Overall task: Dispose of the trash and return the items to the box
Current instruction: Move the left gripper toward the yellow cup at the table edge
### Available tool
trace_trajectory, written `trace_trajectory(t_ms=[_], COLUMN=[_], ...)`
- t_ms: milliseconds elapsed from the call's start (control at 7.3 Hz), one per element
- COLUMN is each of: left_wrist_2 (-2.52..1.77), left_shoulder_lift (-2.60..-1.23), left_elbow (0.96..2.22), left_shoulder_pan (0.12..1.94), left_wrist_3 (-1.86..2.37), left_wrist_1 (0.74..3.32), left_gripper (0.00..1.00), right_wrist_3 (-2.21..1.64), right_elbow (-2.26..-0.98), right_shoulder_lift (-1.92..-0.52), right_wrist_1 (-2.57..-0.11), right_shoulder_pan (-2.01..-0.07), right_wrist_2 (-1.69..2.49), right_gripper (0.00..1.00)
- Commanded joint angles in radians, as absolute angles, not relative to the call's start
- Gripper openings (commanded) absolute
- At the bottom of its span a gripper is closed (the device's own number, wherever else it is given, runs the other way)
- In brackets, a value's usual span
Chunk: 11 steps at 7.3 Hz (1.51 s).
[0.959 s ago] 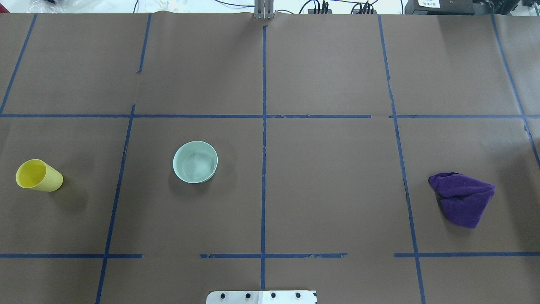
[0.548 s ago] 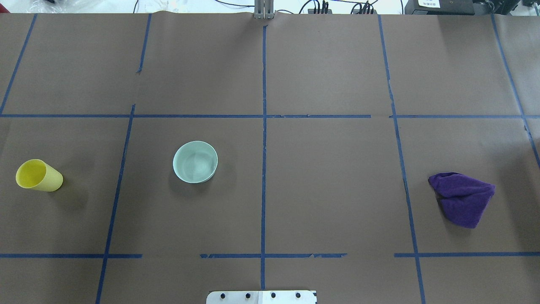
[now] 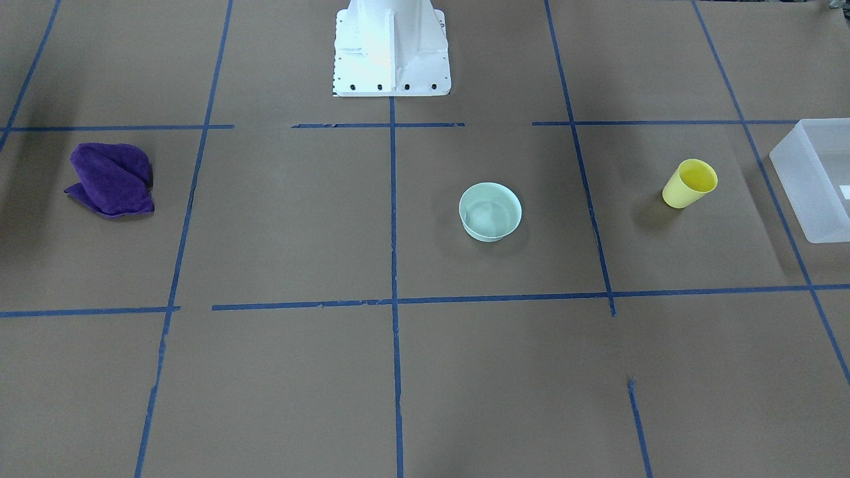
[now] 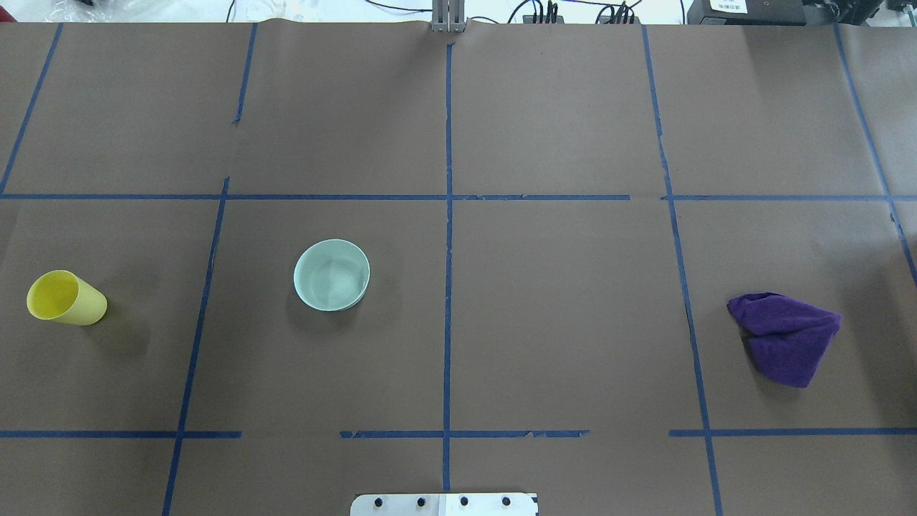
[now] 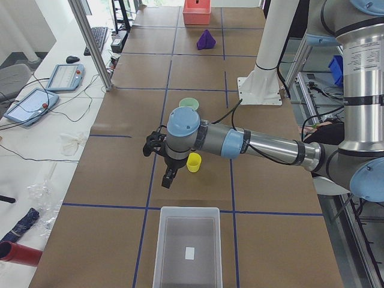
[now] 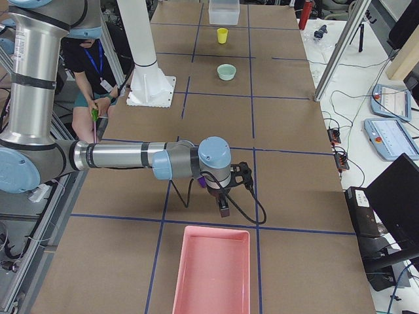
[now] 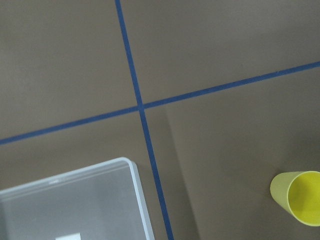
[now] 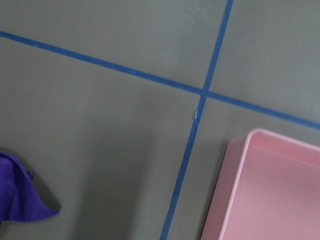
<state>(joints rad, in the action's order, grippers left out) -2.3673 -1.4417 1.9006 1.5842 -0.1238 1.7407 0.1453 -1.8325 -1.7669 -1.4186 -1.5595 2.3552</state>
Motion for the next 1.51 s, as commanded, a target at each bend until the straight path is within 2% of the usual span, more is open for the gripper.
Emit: trace_trajectory(t_ms=[0, 137, 411, 685, 1096, 1233, 1370], left_wrist_2=[-2.361, -2.371, -2.427, -2.415, -2.172, -2.137, -2.073], left_shoulder_lift=[-1.468, -1.474, -1.465, -1.439, -1.37, -1.315, -1.268], left_elbow=[1.818, 1.766, 1.753, 1.769, 1.773, 1.773, 1.772], left_shoulder_pan=[1.575, 1.575, 1.572, 1.493, 1.274, 1.199, 1.116], left_wrist_3=[-0.112, -0.117, 0.073, 0.09, 0.43, 0.575, 0.733], left_wrist_1=[2.13, 2.269, 2.417, 2.431, 2.445, 2.518, 2.605], left_gripper=[1.0, 1.0, 1.0, 1.0, 1.0, 0.92, 0.76], right_wrist_3=[0.108, 0.025, -0.034, -0.034, -0.075, -0.101, -0.11], right_elbow=[-1.833, -1.833, -1.829, -1.824, -1.818, -1.816, -1.815], right_shoulder_lift=[-1.766, -1.732, -1.723, -1.72, -1.715, -1.717, -1.718], right_wrist_1=[-1.223, -1.223, -1.213, -1.16, -1.101, -1.089, -1.088], right_shoulder_pan=[-1.557, -1.557, -1.555, -1.533, -1.45, -1.448, -1.447], right_wrist_2=[2.358, 2.374, 2.394, 2.405, 2.401, 2.401, 2.399], right_gripper=[1.0, 1.0, 1.0, 1.0, 1.0, 1.0, 1.0])
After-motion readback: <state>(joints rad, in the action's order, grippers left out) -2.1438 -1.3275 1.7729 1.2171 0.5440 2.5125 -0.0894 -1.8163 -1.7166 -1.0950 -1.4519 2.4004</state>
